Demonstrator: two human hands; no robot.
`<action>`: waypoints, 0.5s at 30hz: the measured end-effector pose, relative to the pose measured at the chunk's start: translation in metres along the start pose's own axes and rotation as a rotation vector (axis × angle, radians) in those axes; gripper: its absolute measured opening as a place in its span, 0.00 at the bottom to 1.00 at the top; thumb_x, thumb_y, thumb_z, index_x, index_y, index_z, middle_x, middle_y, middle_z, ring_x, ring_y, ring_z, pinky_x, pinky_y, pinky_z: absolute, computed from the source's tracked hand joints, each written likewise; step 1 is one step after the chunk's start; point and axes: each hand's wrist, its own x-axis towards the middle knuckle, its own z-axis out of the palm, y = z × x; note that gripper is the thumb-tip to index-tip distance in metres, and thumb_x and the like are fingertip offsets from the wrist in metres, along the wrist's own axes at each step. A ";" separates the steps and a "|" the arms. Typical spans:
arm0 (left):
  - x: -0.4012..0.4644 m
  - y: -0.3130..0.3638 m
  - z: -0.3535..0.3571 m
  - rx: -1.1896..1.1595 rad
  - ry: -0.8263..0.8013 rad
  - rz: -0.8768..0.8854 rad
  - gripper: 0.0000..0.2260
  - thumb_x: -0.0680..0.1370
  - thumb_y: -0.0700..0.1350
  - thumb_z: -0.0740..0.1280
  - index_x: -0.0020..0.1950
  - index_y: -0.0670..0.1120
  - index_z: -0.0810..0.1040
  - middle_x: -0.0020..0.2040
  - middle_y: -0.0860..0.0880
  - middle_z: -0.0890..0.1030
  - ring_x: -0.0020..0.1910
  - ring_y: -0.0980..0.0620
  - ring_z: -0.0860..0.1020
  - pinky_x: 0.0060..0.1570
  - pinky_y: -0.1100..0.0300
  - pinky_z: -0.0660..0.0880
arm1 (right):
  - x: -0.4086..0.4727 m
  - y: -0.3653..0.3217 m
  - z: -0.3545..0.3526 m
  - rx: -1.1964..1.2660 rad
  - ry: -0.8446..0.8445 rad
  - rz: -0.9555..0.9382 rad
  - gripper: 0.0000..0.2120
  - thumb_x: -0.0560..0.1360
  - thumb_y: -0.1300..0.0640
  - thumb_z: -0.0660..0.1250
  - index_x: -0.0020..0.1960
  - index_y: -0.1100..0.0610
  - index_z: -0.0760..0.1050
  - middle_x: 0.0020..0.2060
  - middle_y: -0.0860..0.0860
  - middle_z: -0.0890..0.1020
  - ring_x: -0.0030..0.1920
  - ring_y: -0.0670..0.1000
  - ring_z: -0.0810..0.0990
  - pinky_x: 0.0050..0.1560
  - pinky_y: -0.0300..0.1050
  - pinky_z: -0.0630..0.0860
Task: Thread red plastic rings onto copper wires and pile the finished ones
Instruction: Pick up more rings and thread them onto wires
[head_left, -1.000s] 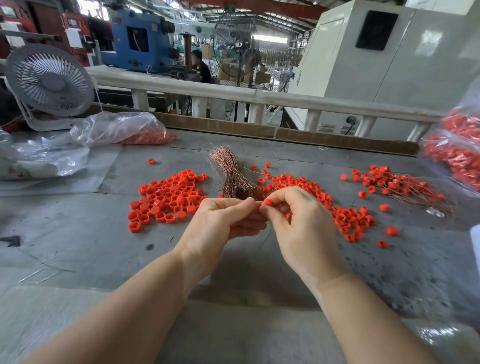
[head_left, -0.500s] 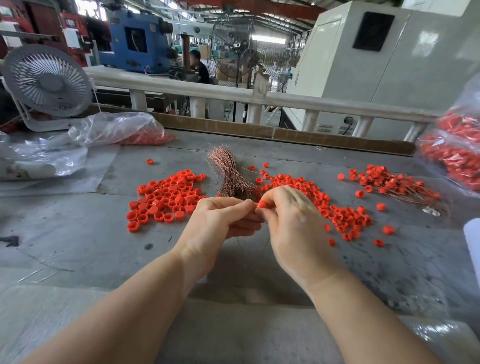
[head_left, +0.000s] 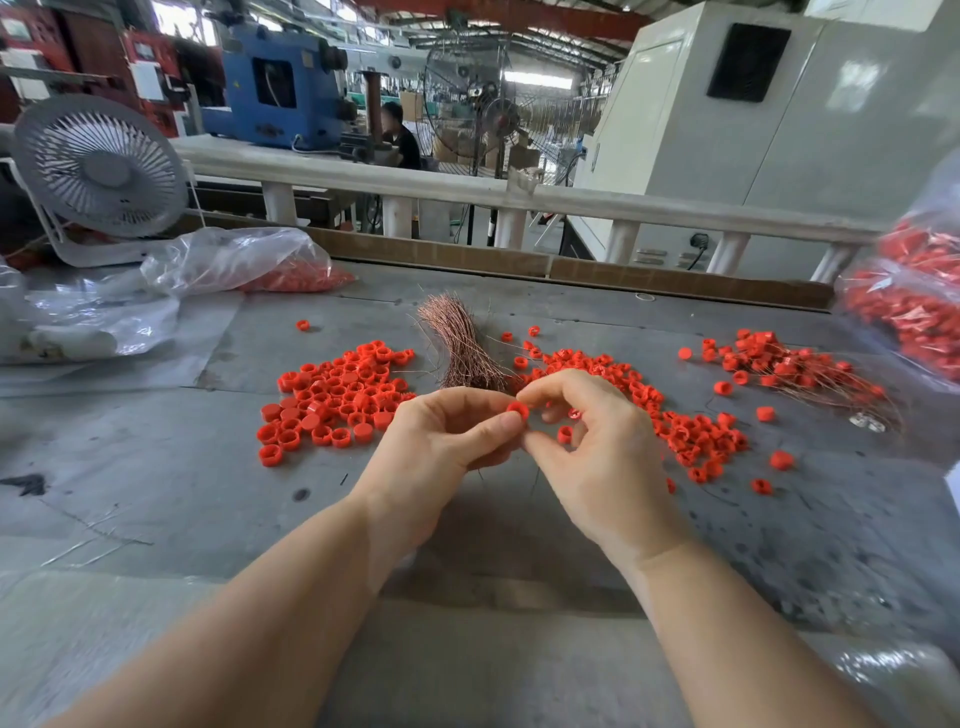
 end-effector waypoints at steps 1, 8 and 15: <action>0.001 0.000 -0.001 -0.033 0.000 -0.011 0.08 0.63 0.41 0.70 0.41 0.44 0.82 0.35 0.49 0.83 0.33 0.57 0.80 0.38 0.66 0.78 | 0.001 0.000 0.000 0.049 0.005 0.046 0.10 0.66 0.65 0.73 0.42 0.53 0.78 0.34 0.39 0.75 0.36 0.41 0.73 0.40 0.31 0.68; 0.003 0.002 -0.002 -0.261 -0.011 -0.117 0.08 0.63 0.37 0.69 0.39 0.44 0.84 0.36 0.47 0.83 0.34 0.55 0.81 0.37 0.64 0.79 | 0.002 -0.002 -0.002 0.132 -0.009 0.135 0.11 0.69 0.69 0.69 0.43 0.54 0.78 0.35 0.40 0.77 0.35 0.36 0.73 0.38 0.26 0.66; 0.004 -0.001 -0.003 -0.233 -0.049 -0.147 0.07 0.69 0.35 0.66 0.45 0.42 0.81 0.36 0.47 0.83 0.34 0.56 0.80 0.39 0.64 0.79 | 0.001 -0.001 -0.002 0.119 -0.032 0.119 0.11 0.70 0.69 0.68 0.41 0.54 0.79 0.35 0.43 0.78 0.35 0.36 0.73 0.39 0.25 0.66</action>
